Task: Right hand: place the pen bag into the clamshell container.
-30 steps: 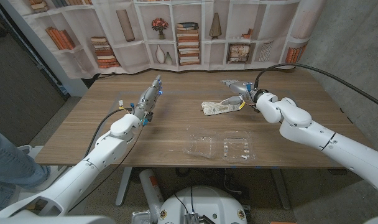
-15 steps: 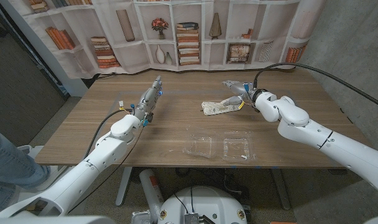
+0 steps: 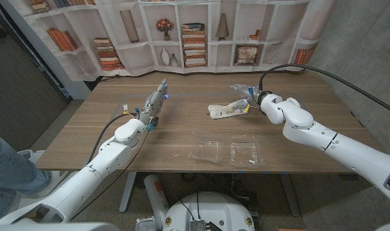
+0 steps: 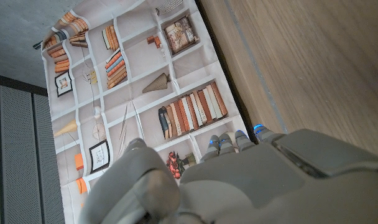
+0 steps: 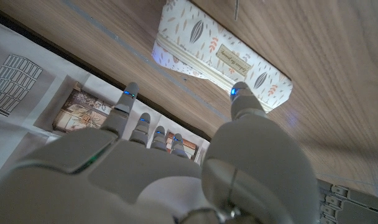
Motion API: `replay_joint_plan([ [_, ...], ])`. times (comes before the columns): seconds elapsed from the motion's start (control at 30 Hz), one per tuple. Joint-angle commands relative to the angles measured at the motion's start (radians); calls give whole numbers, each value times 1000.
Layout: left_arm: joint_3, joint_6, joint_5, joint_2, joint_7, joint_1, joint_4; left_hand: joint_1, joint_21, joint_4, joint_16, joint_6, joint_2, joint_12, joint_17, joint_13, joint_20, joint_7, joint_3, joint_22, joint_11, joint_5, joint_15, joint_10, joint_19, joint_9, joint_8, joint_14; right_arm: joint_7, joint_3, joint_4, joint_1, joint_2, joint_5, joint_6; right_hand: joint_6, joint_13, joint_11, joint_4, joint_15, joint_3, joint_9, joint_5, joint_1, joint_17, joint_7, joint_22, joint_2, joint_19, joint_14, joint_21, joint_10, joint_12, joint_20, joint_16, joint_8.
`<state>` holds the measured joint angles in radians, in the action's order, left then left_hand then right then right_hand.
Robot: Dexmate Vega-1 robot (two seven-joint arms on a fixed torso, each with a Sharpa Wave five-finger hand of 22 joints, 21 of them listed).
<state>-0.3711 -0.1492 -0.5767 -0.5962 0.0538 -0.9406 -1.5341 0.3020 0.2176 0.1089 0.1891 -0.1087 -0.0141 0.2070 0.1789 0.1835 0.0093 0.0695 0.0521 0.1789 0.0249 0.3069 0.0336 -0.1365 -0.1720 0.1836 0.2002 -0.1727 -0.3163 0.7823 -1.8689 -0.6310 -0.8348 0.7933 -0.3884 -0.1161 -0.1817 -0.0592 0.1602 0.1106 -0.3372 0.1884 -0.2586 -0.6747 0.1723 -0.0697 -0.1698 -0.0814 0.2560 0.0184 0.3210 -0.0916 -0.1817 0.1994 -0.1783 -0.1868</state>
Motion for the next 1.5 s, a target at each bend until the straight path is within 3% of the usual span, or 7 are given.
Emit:
replay_joint_plan([
  [0.03, 4, -3, -4, -1, -3, -1, 6, 4, -4, -1, -1, 2, 9, 0, 3, 4, -3, 2, -6, 4, 4, -1, 1, 4, -106, 5, 2, -43, -65, 36, 29, 33, 26, 57, -36, 21, -3, 3, 2, -8, -10, 2, 0, -22, 2, -1, -3, 0, 26, 18, -6, 0, -14, -2, -9, -12],
  [0.3, 5, -3, -7, -2, -4, -5, 8, 4, -5, -1, -1, 3, 10, 0, 3, 4, 1, 0, -8, 4, 5, -1, 0, 4, -107, 5, 2, -43, -79, 43, 42, 36, 31, 67, -44, 46, -4, 0, -1, -13, -7, 2, 2, -28, 2, -8, -3, -5, 49, 35, -8, 20, -24, -4, -12, -20],
  [0.5, 6, -2, -6, -5, -1, -8, 2, 4, -5, -1, -1, 2, 10, 0, 3, 4, 2, 1, -9, 4, 3, -2, 1, 5, -107, 5, 1, -43, -79, 44, 52, 36, 36, 66, -46, 74, -5, 18, -6, -24, -5, 3, 5, -35, 2, -22, -4, -2, 70, 48, -13, 60, -39, -8, -12, -26],
  [0.6, 7, 1, -6, -6, 1, -9, -1, 5, -5, -1, -1, 2, 10, 0, 3, 4, 3, 1, -9, 4, 5, -2, 1, 4, -107, 5, 1, -43, -71, 42, 60, 33, 40, 59, -44, 100, -6, 40, -10, -35, -3, 4, 6, -37, 3, -33, -4, -1, 77, 58, -19, 75, -44, -7, -14, -33],
  [0.87, 4, 8, -4, -6, 4, -6, -3, 5, -6, -1, -1, 4, 11, 0, 3, 4, 5, 0, -11, 5, 3, -2, 0, 5, -107, 5, 1, -43, -68, 46, 77, 36, 45, 65, -47, 129, -7, 47, -12, -42, -4, 5, 7, -43, 4, -51, -5, 1, 88, 75, -26, 112, -56, -3, -15, -39],
  [1.17, -3, 10, -2, 3, 2, 4, 8, 5, -7, -1, -1, 4, 12, -1, 3, 4, 8, 0, -12, 5, 0, -2, 1, 5, -108, 5, 1, -42, -73, 50, 96, 41, 51, 68, -54, 174, -9, 75, -16, -51, -9, 6, 9, -51, 6, -69, -6, 9, 101, 95, -37, 155, -69, 12, -17, -49],
  [1.5, -12, 18, 0, 9, 2, 12, 15, 6, -7, -1, -1, 4, 13, 0, 3, 4, 9, 0, -14, 5, 1, -2, 1, 5, -108, 5, 1, -42, -66, 48, 114, 34, 53, 67, -64, 227, -10, 99, -19, -74, -11, 7, 12, -55, 7, -78, -7, 14, 143, 148, -37, 206, -84, 0, -27, -58],
])
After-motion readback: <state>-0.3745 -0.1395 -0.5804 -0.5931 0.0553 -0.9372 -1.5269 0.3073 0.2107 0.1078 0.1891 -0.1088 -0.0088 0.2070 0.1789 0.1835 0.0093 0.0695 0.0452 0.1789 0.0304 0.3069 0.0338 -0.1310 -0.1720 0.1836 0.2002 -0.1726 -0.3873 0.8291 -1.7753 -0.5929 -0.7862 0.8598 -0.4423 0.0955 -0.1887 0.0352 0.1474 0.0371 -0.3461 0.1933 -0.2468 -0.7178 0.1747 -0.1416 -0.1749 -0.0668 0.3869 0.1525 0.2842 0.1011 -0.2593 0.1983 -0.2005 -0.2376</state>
